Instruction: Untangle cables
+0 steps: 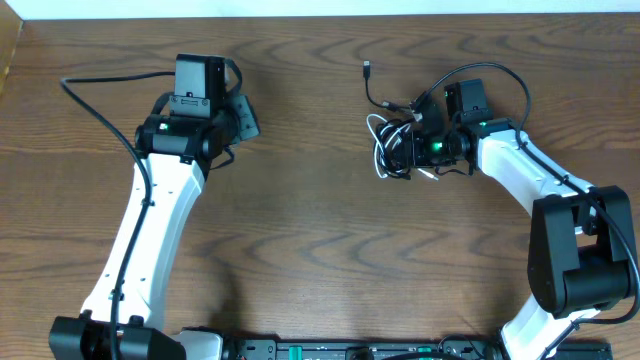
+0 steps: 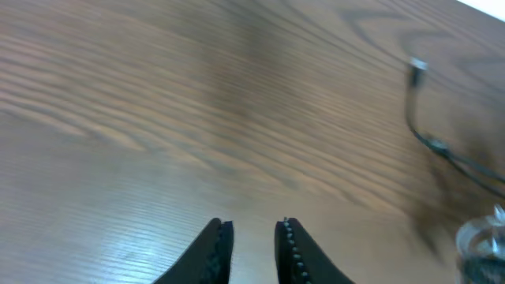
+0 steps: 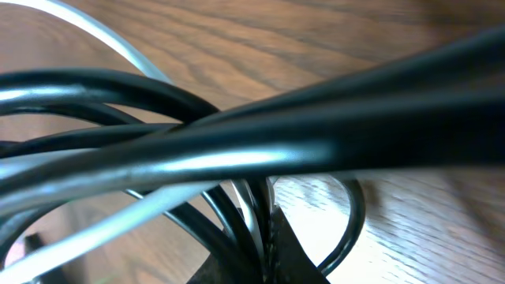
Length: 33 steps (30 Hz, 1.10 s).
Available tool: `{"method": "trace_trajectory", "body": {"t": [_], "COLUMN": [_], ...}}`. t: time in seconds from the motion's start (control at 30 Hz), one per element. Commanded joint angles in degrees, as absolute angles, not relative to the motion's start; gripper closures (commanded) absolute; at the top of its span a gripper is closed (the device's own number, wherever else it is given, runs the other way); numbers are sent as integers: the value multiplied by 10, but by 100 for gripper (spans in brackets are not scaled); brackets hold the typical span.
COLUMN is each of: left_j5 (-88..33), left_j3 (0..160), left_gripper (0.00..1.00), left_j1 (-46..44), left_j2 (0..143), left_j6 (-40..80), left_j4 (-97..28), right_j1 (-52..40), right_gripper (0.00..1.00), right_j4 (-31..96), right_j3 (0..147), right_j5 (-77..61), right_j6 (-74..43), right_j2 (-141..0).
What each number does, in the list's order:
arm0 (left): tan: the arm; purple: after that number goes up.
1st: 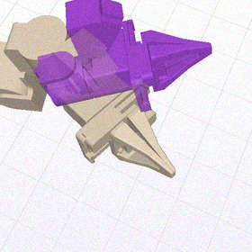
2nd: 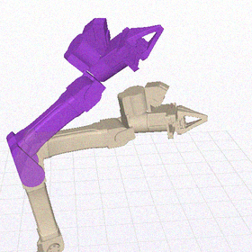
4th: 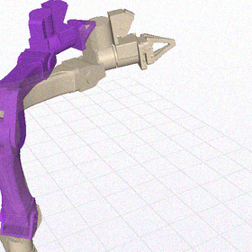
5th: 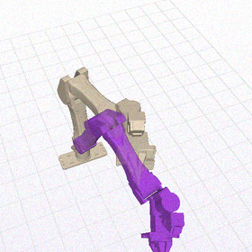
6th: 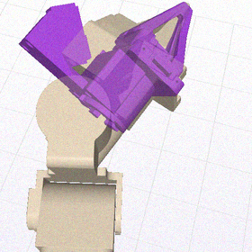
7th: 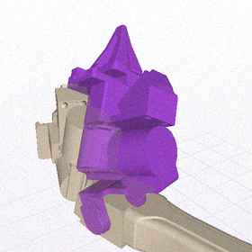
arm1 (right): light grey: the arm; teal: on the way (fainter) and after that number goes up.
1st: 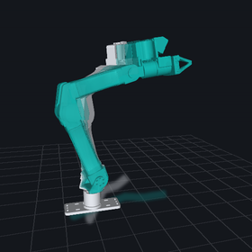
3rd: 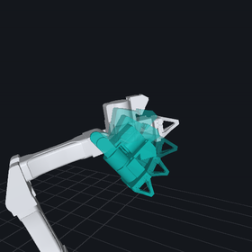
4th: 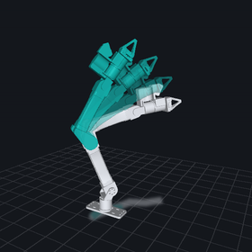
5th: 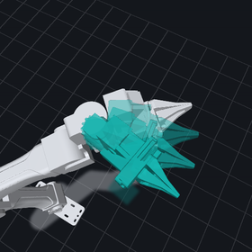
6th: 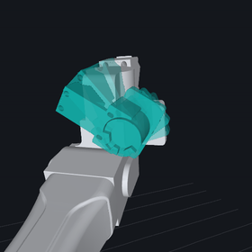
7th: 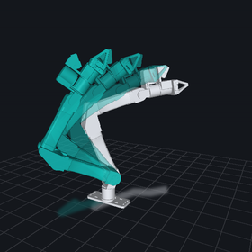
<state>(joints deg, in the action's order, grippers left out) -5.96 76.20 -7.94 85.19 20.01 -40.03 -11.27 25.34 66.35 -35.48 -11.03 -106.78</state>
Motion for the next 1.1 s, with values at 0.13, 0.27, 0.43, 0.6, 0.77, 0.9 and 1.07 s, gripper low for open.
{"method": "trace_trajectory", "body": {"t": [0.13, 0.27, 0.43, 0.6, 0.77, 0.9, 1.07], "left_j5": [-265, -317, -328, -372, -391, -447, -455], "left_j3": [771, 771, 771, 771, 771, 771, 771], "left_gripper": [72, 72, 71, 71, 72, 72, 71], "left_j1": [-110, -131, -165, -199, -220, -226, -232], "left_j2": [859, 863, 890, 943, 993, 1012, 1021], "left_j6": [150, 150, 151, 153, 194, 199, 205], "left_j4": [-378, -342, -311, -277, -227, -158, -113], "right_j1": [-112, -112, -112, -112, -112, -112, -112], "right_gripper": [97, 96, 95, 94, 94, 93, 93], "right_j4": [236, 236, 236, 236, 236, 236, 235], "right_j3": [663, 663, 663, 663, 663, 663, 663], "right_j5": [-457, -458, -458, -458, -458, -454, -454], "right_j6": [-89, -89, -89, -89, -89, -89, -89], "right_j2": [-1070, -1070, -1070, -1070, -1070, -1070, -1070]}}
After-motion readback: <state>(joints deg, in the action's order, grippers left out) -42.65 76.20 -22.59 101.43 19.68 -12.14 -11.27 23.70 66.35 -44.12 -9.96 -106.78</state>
